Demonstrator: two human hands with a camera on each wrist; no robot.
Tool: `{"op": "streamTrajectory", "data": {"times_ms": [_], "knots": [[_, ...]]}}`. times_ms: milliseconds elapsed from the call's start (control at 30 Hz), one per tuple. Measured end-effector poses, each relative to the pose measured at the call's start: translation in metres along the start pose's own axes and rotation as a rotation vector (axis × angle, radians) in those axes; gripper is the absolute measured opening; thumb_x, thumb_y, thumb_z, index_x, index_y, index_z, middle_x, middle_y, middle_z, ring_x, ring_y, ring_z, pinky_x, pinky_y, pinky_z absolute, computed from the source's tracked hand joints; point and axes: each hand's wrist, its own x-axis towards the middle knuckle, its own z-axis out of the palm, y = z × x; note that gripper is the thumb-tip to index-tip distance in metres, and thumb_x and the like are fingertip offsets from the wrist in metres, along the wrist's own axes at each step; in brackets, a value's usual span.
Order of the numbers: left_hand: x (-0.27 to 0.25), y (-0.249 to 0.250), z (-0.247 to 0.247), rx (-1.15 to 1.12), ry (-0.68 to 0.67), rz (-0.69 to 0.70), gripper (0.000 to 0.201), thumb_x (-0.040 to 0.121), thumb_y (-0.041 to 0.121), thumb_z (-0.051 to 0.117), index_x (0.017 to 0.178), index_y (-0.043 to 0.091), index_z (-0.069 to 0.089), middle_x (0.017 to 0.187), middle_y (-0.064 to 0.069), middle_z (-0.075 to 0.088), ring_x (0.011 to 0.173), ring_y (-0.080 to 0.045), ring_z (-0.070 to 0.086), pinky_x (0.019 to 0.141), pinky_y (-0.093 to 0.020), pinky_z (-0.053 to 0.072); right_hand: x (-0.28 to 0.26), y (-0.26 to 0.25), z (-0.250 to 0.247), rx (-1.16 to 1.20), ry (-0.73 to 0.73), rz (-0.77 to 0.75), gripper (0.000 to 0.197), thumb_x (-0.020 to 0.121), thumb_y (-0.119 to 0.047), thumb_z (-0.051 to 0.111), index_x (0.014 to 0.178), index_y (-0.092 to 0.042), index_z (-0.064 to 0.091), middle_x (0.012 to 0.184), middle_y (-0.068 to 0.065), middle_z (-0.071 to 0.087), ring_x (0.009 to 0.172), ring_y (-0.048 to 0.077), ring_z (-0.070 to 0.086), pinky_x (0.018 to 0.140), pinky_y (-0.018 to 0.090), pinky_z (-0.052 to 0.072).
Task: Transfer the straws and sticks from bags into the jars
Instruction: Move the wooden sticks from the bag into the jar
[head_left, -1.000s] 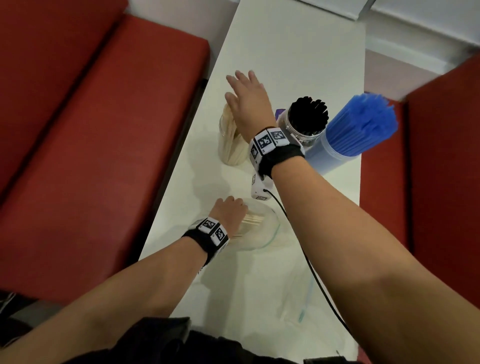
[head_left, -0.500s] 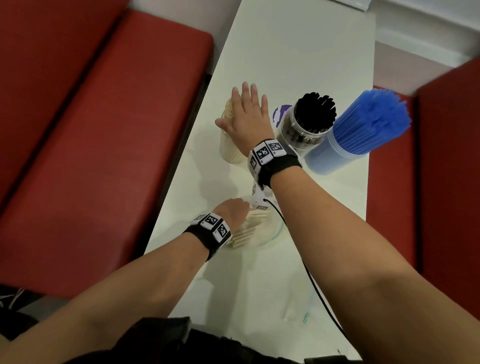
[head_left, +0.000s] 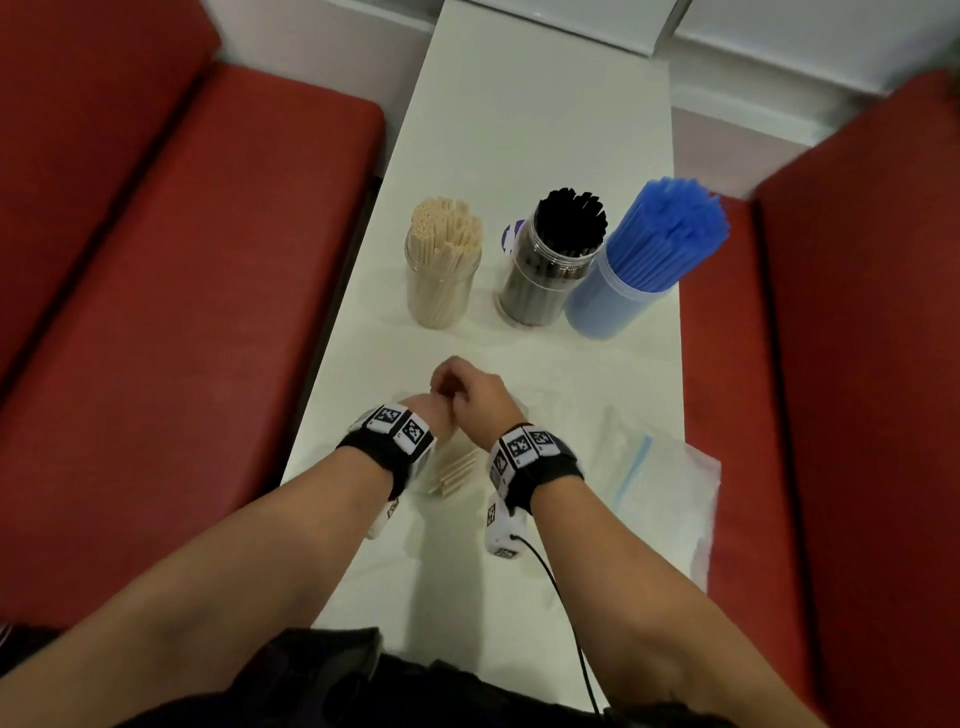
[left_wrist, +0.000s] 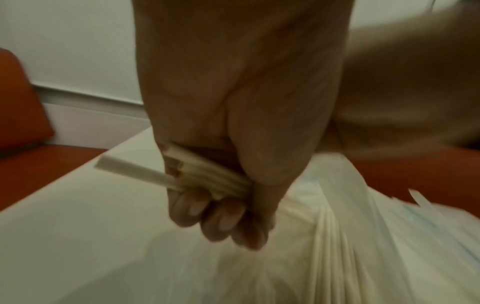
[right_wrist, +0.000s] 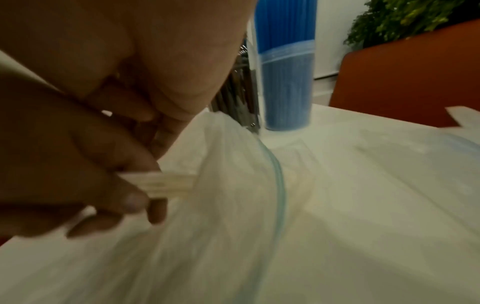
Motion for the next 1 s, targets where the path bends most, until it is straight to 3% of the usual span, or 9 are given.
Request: {"op": "streamTrajectory", "data": {"times_ms": [100, 233, 333, 400, 467, 600, 700, 867, 1000], "knots": [[-0.014, -0.004, -0.021, 0.037, -0.015, 0.040, 0.036, 0.101, 0.008, 0.047, 0.136, 0.001, 0.055, 0.130, -0.016, 0.064, 0.119, -0.032, 0.062, 0.086, -0.033, 0.043, -0.016, 0.012, 0.005, -0.100, -0.111, 0.087, 0.057, 0.083, 0.012, 0.041, 0.131, -0.014, 0.053, 0.124, 0.015, 0.066, 0.116, 0.031, 0.061, 0.100, 0.039, 0.048], [-0.046, -0.004, -0.065, 0.075, -0.032, 0.027, 0.016, 0.095, 0.016, 0.063, 0.104, 0.004, 0.069, 0.078, 0.000, 0.066, 0.083, -0.025, 0.065, 0.077, -0.033, 0.049, -0.021, 0.008, 0.004, -0.268, -0.169, 0.066, 0.050, 0.091, -0.009, 0.064, 0.139, -0.013, 0.052, 0.125, 0.014, 0.067, 0.113, 0.030, 0.062, 0.097, 0.039, 0.048], [-0.081, 0.009, -0.102, 0.133, 0.100, 0.057, 0.027, 0.088, 0.018, 0.074, 0.066, 0.014, 0.058, 0.060, 0.003, 0.057, 0.059, -0.016, 0.059, 0.068, -0.032, 0.055, -0.020, -0.006, -0.001, -0.156, -0.029, 0.095, 0.023, 0.096, -0.029, 0.064, 0.085, -0.011, 0.074, 0.075, 0.005, 0.070, 0.071, 0.020, 0.063, 0.074, 0.033, 0.047], [-0.105, 0.018, -0.126, 0.131, 0.213, 0.091, 0.031, 0.089, 0.025, 0.074, 0.064, 0.016, 0.056, 0.050, 0.006, 0.055, 0.048, -0.009, 0.053, 0.054, -0.026, 0.047, -0.018, -0.015, -0.005, -0.078, 0.053, 0.130, 0.052, 0.095, -0.046, 0.061, 0.053, -0.016, 0.057, 0.051, -0.003, 0.055, 0.052, 0.016, 0.051, 0.062, 0.032, 0.041], [-0.126, 0.024, -0.146, 0.064, 0.356, 0.128, 0.029, 0.092, 0.033, 0.069, 0.072, 0.011, 0.066, 0.036, 0.007, 0.051, 0.041, -0.007, 0.052, 0.048, -0.024, 0.038, -0.020, -0.025, -0.008, 0.026, 0.147, 0.125, 0.062, 0.093, -0.057, 0.059, 0.047, -0.019, 0.042, 0.045, -0.004, 0.044, 0.047, 0.019, 0.041, 0.055, 0.032, 0.035], [-0.147, 0.032, -0.161, -0.144, 0.658, 0.224, 0.047, 0.100, 0.044, 0.054, 0.085, 0.004, 0.073, 0.066, -0.006, 0.066, 0.062, -0.020, 0.059, 0.055, -0.033, 0.040, -0.026, -0.043, -0.011, 0.192, 0.214, 0.044, 0.061, 0.091, -0.056, 0.063, 0.054, -0.018, 0.034, 0.054, 0.008, 0.036, 0.054, 0.019, 0.034, 0.056, 0.034, 0.031], [-0.146, 0.042, -0.149, -0.254, 0.678, 0.308, 0.047, 0.101, 0.046, 0.052, 0.086, 0.009, 0.076, 0.081, -0.007, 0.074, 0.078, -0.021, 0.068, 0.077, -0.038, 0.052, -0.029, -0.061, -0.018, 0.214, 0.221, -0.003, 0.044, 0.092, -0.045, 0.063, 0.063, -0.016, 0.047, 0.058, 0.011, 0.049, 0.055, 0.024, 0.045, 0.057, 0.038, 0.040], [-0.144, 0.037, -0.139, -1.299, 0.744, 0.618, 0.049, 0.103, 0.050, 0.048, 0.099, 0.011, 0.078, 0.095, -0.003, 0.079, 0.097, -0.016, 0.074, 0.092, -0.022, 0.053, -0.043, -0.082, -0.039, 0.304, 0.260, -0.067, 0.053, 0.091, -0.046, 0.066, 0.054, -0.022, 0.036, 0.045, -0.006, 0.035, 0.044, 0.013, 0.031, 0.051, 0.030, 0.029], [-0.127, 0.019, -0.126, -1.500, 0.505, 0.353, 0.051, 0.107, 0.045, 0.039, 0.091, 0.015, 0.077, 0.094, -0.005, 0.078, 0.093, -0.017, 0.074, 0.083, -0.026, 0.058, -0.056, -0.109, -0.065, 0.487, 0.309, -0.133, 0.056, 0.095, -0.039, 0.066, 0.044, -0.024, 0.048, 0.042, -0.008, 0.041, 0.039, 0.012, 0.037, 0.045, 0.026, 0.033]]}}
